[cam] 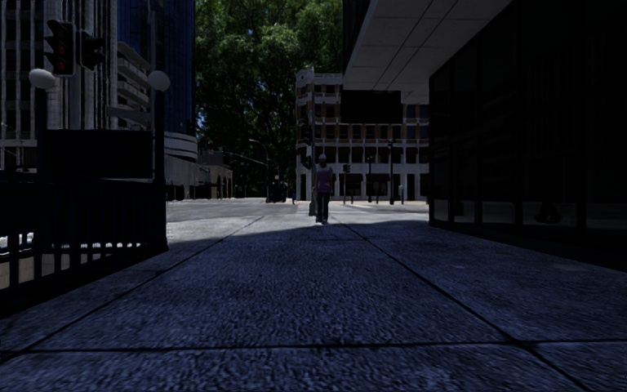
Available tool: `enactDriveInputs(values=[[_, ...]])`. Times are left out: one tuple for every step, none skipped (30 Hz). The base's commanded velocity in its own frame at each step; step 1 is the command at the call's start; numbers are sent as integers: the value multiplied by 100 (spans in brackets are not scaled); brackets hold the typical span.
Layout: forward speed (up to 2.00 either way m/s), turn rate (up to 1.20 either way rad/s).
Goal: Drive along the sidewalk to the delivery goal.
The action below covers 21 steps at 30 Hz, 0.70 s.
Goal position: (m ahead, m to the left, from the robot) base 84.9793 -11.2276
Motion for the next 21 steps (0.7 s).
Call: enactDriveInputs(values=[[200, 0], [200, 0], [200, 0], [200, 0], [200, 0], [200, 0], [200, 0], [200, 0], [200, -3], [200, -6], [200, -6], [200, -7], [200, -7], [200, -7], [200, -7], [200, -7], [200, -10], [200, -11], [200, -12], [200, -14], [200, -14]])
